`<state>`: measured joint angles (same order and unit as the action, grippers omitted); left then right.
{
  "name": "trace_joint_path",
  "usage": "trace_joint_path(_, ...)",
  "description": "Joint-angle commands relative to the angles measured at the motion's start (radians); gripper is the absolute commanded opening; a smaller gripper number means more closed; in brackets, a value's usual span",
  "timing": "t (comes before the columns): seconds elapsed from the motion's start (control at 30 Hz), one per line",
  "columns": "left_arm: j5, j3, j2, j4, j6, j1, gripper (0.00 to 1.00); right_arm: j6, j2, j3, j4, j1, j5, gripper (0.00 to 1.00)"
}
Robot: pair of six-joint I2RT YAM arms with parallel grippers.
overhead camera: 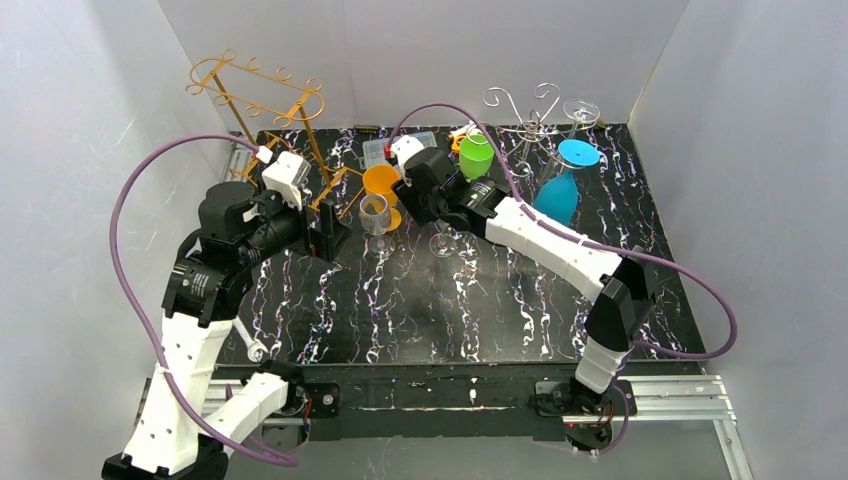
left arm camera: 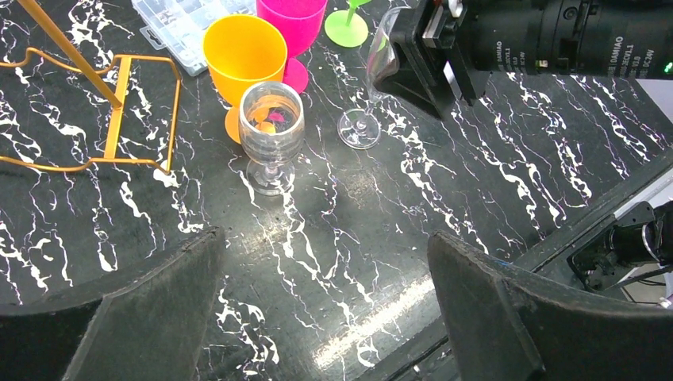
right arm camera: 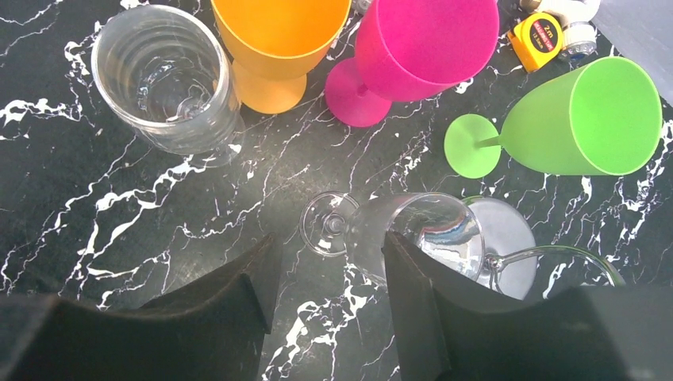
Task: Place the wine glass upside down on the wine glass rack
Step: Pick up the wine glass at the center of the board.
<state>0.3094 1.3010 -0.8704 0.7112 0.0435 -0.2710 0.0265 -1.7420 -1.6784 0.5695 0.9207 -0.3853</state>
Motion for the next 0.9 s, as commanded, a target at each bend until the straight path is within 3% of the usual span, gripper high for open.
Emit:
trace_joint_path(0.0, 0.025, -0.009, 0.019, -0.01, 0.006, 0.003, 0.98, -0.009, 0.006, 0.03, 0.004, -0.011, 0.029, 0.57)
trace_joint_path(0.87, 0.025, -0.024, 0.014, -0.042, 0.022, 0.003, 0.98, 0.013, 0.057, -0.049, 0.063, -0.021, 0.004, 0.54)
